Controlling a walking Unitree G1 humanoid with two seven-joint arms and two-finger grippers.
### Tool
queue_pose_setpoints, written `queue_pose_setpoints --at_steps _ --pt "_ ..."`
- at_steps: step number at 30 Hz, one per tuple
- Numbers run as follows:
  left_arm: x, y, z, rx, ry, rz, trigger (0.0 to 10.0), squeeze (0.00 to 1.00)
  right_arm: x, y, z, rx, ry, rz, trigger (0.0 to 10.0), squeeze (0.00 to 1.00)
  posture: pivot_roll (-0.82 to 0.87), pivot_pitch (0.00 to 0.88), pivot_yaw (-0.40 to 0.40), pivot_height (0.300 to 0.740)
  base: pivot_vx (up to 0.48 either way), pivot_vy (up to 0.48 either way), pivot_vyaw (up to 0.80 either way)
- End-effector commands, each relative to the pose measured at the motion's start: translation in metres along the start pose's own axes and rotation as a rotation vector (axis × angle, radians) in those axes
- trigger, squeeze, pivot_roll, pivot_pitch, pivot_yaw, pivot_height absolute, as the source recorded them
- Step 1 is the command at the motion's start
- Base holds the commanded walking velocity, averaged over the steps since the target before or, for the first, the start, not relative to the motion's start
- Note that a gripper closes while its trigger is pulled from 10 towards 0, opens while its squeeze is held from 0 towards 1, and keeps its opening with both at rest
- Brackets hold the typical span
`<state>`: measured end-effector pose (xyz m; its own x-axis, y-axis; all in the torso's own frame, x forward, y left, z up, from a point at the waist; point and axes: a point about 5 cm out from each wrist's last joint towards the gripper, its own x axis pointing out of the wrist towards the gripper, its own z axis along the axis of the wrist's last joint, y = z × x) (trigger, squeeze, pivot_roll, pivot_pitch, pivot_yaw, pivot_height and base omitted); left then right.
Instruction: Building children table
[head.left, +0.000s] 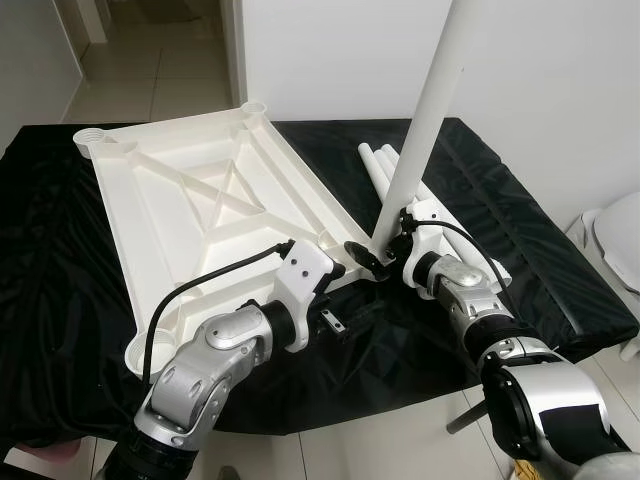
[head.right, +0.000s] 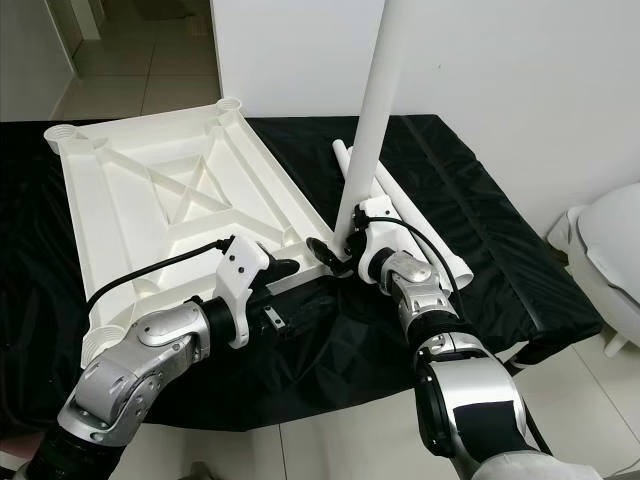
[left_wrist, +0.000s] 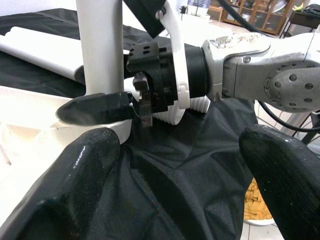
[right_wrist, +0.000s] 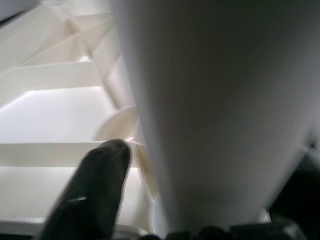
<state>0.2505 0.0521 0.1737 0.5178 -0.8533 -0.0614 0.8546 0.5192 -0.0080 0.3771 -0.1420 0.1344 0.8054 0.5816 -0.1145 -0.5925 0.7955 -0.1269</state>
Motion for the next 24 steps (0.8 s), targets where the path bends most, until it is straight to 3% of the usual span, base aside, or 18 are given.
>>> queue_pose_setpoints --at_steps 1,8,17,24 --pt "-0.002 0.000 0.001 0.007 0.008 0.006 10.0 0.00 -0.003 0.002 -0.011 0.016 0.056 0.029 0.0 0.00 0.03 0.000 -0.040 0.740 0.000 0.000 0.00" --pt "-0.002 0.000 0.000 0.005 0.009 0.008 10.0 0.00 -0.008 -0.001 -0.017 0.024 0.062 0.028 0.0 0.00 0.02 0.000 -0.035 0.740 0.000 0.000 0.00" --pt "-0.002 0.001 0.000 0.007 0.010 0.004 10.0 0.00 -0.010 -0.002 -0.019 0.106 0.018 -0.015 0.0 0.00 0.01 0.004 -0.032 0.740 0.000 0.000 0.00" --pt "-0.001 0.004 0.000 0.007 0.008 0.015 10.0 0.00 -0.009 0.000 -0.024 0.143 -0.019 -0.193 0.0 0.00 0.01 0.007 -0.041 0.740 0.000 0.000 0.00"
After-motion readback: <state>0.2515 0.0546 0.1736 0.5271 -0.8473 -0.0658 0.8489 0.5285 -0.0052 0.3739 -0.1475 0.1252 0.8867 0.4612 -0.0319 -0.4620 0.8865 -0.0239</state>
